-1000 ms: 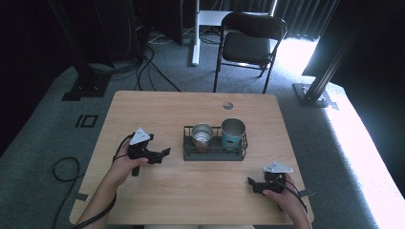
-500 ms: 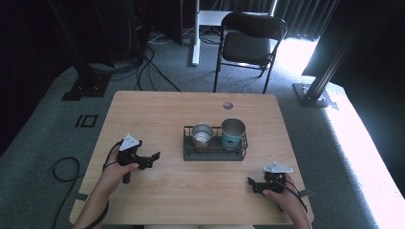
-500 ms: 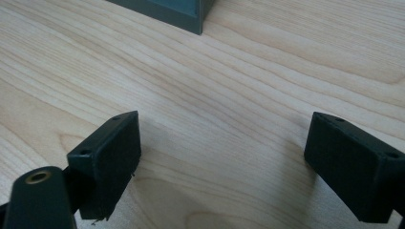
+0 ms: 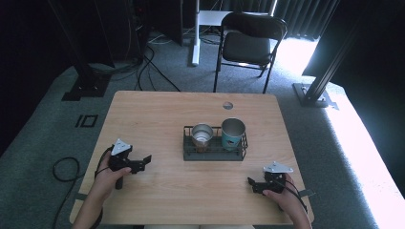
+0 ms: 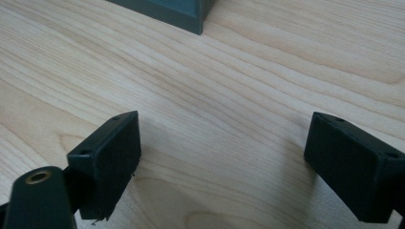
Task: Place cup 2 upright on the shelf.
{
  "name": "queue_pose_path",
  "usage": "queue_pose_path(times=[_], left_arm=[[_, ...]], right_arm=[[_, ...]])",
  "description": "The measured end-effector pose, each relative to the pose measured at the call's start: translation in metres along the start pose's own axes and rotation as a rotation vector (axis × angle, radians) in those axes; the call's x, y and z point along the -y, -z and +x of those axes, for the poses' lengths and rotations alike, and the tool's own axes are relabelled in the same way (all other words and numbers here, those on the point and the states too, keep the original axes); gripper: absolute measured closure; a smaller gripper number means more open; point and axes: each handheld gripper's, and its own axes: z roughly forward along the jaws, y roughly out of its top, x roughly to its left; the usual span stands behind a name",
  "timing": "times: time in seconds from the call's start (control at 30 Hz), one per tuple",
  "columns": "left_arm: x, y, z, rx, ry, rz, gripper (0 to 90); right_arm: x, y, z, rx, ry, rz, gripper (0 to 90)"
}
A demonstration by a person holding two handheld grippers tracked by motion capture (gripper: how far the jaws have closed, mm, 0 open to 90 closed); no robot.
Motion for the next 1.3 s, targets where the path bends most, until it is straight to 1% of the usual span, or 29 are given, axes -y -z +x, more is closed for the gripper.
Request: queue_pose_path(times=[0.03, 0.13, 0.23, 0.3, 0.33, 0.43, 0.57, 0.67, 0.73, 0.77, 0.8, 0.87, 0.93, 0.97, 1.0, 1.03, 1.13, 1.23, 1.3], left_arm=[[0.004, 0.001, 0.001, -0.002, 0.006, 0.007, 2.8], [0.007, 0.002, 0.002, -0.011, 0.014, 0.012, 2.8], [0.012, 0.005, 0.005, -0.032, 0.041, 0.019, 2.8], [0.012, 0.005, 0.005, -0.032, 0.041, 0.019, 2.8], [0.014, 0.008, 0.006, -0.045, 0.047, 0.021, 2.8], [0.017, 0.012, 0.007, -0.07, 0.041, 0.043, 2.8], [0.02, 0.016, 0.009, -0.088, 0.054, 0.05, 2.8], [0.021, 0.017, 0.011, -0.095, 0.065, 0.053, 2.8], [0.023, 0.019, 0.017, -0.13, 0.076, 0.067, 2.8], [0.023, 0.019, 0.017, -0.13, 0.076, 0.067, 2.8], [0.024, 0.02, 0.018, -0.138, 0.09, 0.069, 2.8], [0.026, 0.021, 0.02, -0.154, 0.103, 0.078, 2.8], [0.028, 0.023, 0.021, -0.17, 0.102, 0.08, 2.8], [0.028, 0.023, 0.021, -0.17, 0.102, 0.08, 2.8], [0.03, 0.024, 0.02, -0.192, 0.097, 0.097, 2.8], [0.031, 0.024, 0.02, -0.203, 0.098, 0.103, 2.8], [0.034, 0.026, 0.021, -0.223, 0.117, 0.112, 2.8], [0.038, 0.029, 0.024, -0.26, 0.143, 0.129, 2.8], [0.04, 0.03, 0.026, -0.276, 0.157, 0.14, 2.8]], right_arm=[[0.0, 0.0, 0.0, 0.0, 0.0, 0.0, 11.7], [0.0, 0.0, 0.0, 0.0, 0.0, 0.0, 11.7], [0.0, 0.0, 0.0, 0.0, 0.001, 0.0, 11.7], [0.0, 0.0, 0.0, 0.0, 0.0, 0.0, 11.7], [0.0, 0.0, 0.0, 0.0, 0.001, -0.001, 11.7], [0.0, 0.0, 0.0, 0.0, 0.003, 0.0, 11.7], [0.0, 0.0, 0.0, 0.0, 0.002, -0.001, 11.7], [0.0, 0.0, 0.0, 0.0, 0.003, -0.001, 11.7], [0.0, 0.0, 0.0, 0.0, 0.003, 0.0, 11.7], [0.0, 0.0, 0.0, 0.0, 0.003, 0.0, 11.7], [0.0, 0.0, 0.0, 0.0, 0.003, 0.0, 11.7], [0.0, 0.0, 0.0, 0.0, 0.003, -0.001, 11.7], [0.0, 0.0, 0.0, 0.0, 0.003, -0.001, 11.7], [0.0, 0.0, 0.0, 0.0, 0.003, -0.001, 11.7], [0.0, 0.0, 0.0, 0.0, 0.003, -0.001, 11.7], [0.0, 0.0, 0.0, 0.0, 0.003, -0.002, 11.7], [0.0, 0.0, 0.0, 0.0, 0.003, -0.001, 11.7], [0.0, 0.0, 0.0, 0.0, 0.003, -0.001, 11.7], [0.0, 0.0, 0.0, 0.0, 0.003, -0.001, 11.7]])
